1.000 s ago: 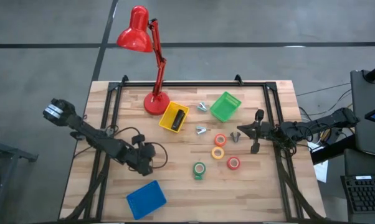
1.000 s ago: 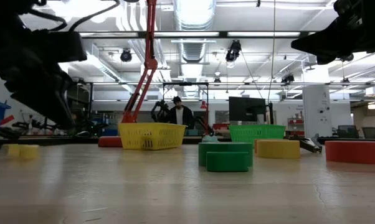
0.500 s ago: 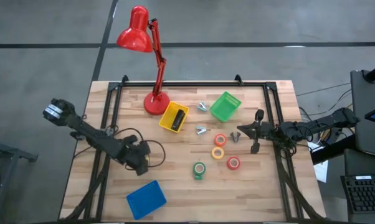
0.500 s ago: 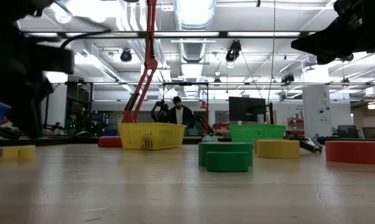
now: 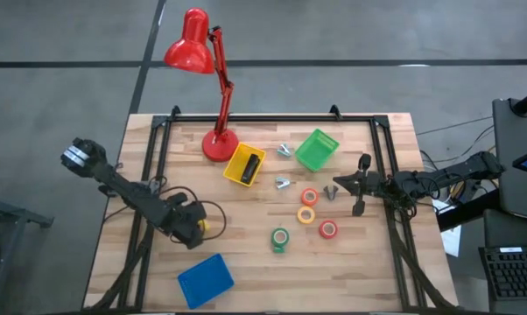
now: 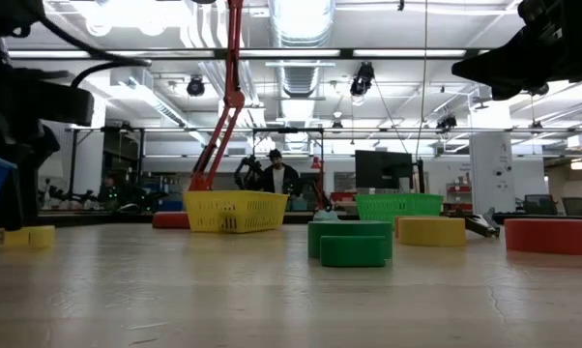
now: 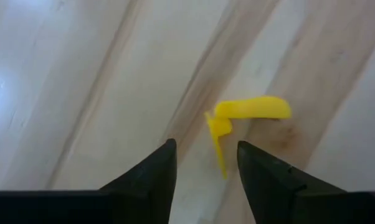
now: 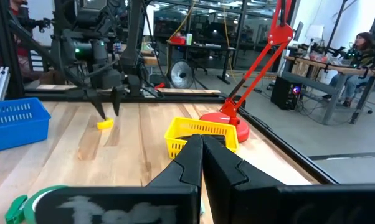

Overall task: Pick and place Stapler, Stapler remover, tape
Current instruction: Put the yellow stapler into the yellow bin

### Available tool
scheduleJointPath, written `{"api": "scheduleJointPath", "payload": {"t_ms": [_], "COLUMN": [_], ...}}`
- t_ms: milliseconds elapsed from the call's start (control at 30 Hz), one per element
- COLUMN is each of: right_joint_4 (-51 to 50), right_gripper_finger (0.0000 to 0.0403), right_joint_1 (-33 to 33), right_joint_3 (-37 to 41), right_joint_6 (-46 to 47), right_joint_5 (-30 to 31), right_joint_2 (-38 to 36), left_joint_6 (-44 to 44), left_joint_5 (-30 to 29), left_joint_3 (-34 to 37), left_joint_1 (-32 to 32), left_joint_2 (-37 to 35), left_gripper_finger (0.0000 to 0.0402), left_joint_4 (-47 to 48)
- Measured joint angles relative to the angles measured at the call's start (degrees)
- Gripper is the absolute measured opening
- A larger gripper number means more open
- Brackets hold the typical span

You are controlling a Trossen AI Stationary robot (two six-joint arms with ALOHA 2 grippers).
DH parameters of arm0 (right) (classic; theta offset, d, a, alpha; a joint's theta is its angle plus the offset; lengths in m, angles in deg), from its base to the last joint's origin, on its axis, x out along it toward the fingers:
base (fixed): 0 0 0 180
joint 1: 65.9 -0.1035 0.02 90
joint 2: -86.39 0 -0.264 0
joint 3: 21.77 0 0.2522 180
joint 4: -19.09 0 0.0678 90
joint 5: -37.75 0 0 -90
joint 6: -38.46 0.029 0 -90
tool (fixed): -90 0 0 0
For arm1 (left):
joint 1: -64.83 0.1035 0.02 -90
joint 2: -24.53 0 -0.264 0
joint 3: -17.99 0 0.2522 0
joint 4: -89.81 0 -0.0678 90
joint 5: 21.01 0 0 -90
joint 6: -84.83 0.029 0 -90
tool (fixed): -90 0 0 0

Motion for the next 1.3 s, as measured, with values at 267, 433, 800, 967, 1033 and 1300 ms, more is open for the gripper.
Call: {"api": "scheduleJointPath", "payload": {"t_ms": [267, 433, 800, 967, 1033, 1300], "right_joint_4": [0.0, -0.01, -0.02, -0.01, 0.0, -0.02], "right_gripper_finger": [0.0008, 0.0008, 0.0008, 0.0008, 0.0008, 0.0008], "right_joint_1": [0.01, 0.01, 0.01, -0.01, -0.01, -0.01], "right_joint_3": [0.0, 0.0, 0.0, 0.0, 0.0, 0.0], "right_joint_6": [0.09, 0.08, 0.0, 0.0, 0.09, -0.01], "right_joint_5": [0.0, 0.0, 0.0, 0.01, 0.0, 0.0], "right_joint_2": [-0.01, -0.01, -0.01, 0.0, 0.01, 0.0], "left_joint_6": [1.27, 1.56, 5.03, 7.7, 9.19, 15.07], "left_joint_5": [-1.26, -1.19, -4.58, -12.18, -15.95, -30.31], "left_joint_3": [3.33, 3.35, 3.38, 1.97, 0.99, -2.93], "left_joint_1": [0.0, 0.0, 0.0, 0.24, 0.69, 6.58], "left_joint_2": [0.0, 0.0, 0.0, -0.06, -0.07, -0.09], "left_gripper_finger": [0.0138, 0.0083, 0.0009, 0.0007, 0.0011, 0.0008], "left_joint_4": [-6.77, -6.75, -7.5, -7.51, -7.44, -7.52]}}
